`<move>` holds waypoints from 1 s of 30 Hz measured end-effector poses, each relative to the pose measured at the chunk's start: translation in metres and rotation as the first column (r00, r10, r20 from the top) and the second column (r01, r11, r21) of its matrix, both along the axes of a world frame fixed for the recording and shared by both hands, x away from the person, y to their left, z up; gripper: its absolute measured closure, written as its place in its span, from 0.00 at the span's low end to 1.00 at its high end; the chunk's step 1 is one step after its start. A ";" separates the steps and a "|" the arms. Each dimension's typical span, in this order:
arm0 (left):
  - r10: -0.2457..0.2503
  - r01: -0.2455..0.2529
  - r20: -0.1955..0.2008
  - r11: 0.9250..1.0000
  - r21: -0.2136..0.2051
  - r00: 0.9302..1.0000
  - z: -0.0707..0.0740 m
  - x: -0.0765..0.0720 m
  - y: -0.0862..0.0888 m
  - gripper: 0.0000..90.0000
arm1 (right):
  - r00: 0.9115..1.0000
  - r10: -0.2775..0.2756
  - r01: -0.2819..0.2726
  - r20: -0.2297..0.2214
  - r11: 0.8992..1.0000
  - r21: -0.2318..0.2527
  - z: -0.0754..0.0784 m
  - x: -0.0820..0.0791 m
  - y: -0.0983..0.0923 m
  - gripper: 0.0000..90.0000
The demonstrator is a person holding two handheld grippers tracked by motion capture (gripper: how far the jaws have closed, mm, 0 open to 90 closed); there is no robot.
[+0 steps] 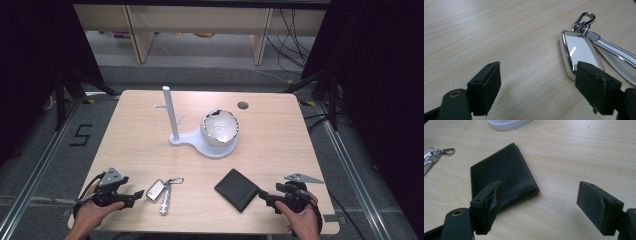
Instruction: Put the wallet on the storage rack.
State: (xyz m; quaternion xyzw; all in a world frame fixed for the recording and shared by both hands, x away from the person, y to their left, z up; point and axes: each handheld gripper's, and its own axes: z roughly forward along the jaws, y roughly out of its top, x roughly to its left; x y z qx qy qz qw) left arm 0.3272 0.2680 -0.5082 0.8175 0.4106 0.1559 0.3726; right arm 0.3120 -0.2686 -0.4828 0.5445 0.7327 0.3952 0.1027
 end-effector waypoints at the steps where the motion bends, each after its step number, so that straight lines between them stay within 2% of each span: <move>1: -0.001 0.001 0.008 1.000 -0.001 1.000 0.000 0.000 -0.002 0.24 | 1.000 0.000 0.000 -0.001 1.000 0.003 0.000 0.000 0.000 0.24; 7: -0.044 0.044 0.030 0.999 -0.001 0.999 0.009 0.002 -0.017 0.29 | 1.000 0.003 -0.003 -0.012 1.000 0.013 0.002 -0.002 0.002 0.24; 8: -0.063 0.063 0.030 0.998 0.014 0.998 0.012 0.003 -0.020 0.30 | 0.999 -0.020 0.021 -0.038 0.999 0.033 0.003 -0.004 0.004 0.24; 9: -0.074 0.074 0.027 0.997 0.023 0.997 0.014 0.003 -0.023 0.31 | 0.999 -0.014 0.016 -0.036 0.999 0.034 0.003 -0.005 0.005 0.24; 10: -0.084 0.083 0.038 0.996 0.019 0.996 0.015 0.004 -0.026 0.32 | 1.000 0.016 -0.016 -0.014 1.000 0.027 0.002 -0.003 0.002 0.24; 11: -0.106 0.105 0.035 0.994 0.032 0.994 0.019 0.006 -0.031 0.35 | 1.000 0.020 -0.020 -0.016 0.999 0.031 0.003 -0.004 0.003 0.24; 13: -0.123 0.121 0.040 0.992 0.040 0.992 0.022 0.009 -0.037 0.38 | 1.000 0.010 -0.010 -0.021 1.000 0.027 0.003 -0.005 0.004 0.24; 16: -0.162 0.158 0.059 0.985 0.063 0.985 0.030 0.015 -0.053 0.50 | 1.000 0.011 -0.010 -0.028 0.999 0.050 0.003 -0.007 0.005 0.25; 17: -0.182 0.177 0.062 0.982 0.072 0.981 0.032 0.017 -0.057 0.57 | 0.999 -0.007 0.011 -0.052 0.996 0.084 0.004 -0.009 0.009 0.26; 19: -0.213 0.207 0.065 0.974 0.094 0.975 0.036 0.022 -0.070 0.60 | 0.998 -0.004 0.009 -0.061 0.997 0.082 0.004 -0.010 0.009 0.26; 20: -0.239 0.233 0.059 0.967 0.103 0.969 0.037 0.024 -0.079 0.65 | 0.999 0.031 -0.028 -0.040 0.997 0.077 0.003 -0.009 0.007 0.26; 21: -0.255 0.247 0.059 0.962 0.115 0.965 0.038 0.027 -0.086 0.71 | 0.999 0.023 -0.020 -0.045 0.997 0.075 0.002 -0.009 0.009 0.27; 22: -0.269 0.260 0.061 0.957 0.127 0.961 0.039 0.029 -0.093 0.71 | 0.999 0.027 -0.025 -0.039 0.998 0.058 0.001 -0.009 0.009 0.27; 23: -0.283 0.275 0.058 0.954 0.123 0.957 0.039 0.032 -0.100 0.78 | 0.998 0.034 -0.030 -0.058 0.997 0.071 0.001 -0.010 0.012 0.27; 24: -0.292 0.283 0.055 0.950 0.135 0.955 0.040 0.034 -0.105 0.78 | 0.998 0.034 -0.030 -0.058 0.997 0.071 0.001 -0.010 0.012 0.27; 25: -0.309 0.301 0.051 0.945 0.128 0.950 0.041 0.037 -0.114 0.82 | 0.996 0.059 -0.053 -0.060 0.995 0.089 0.000 -0.011 0.014 0.28; 30: -0.361 0.354 0.033 0.926 0.133 0.932 0.041 0.050 -0.144 0.91 | 0.996 0.054 -0.049 -0.075 0.996 0.073 -0.003 -0.012 0.017 0.29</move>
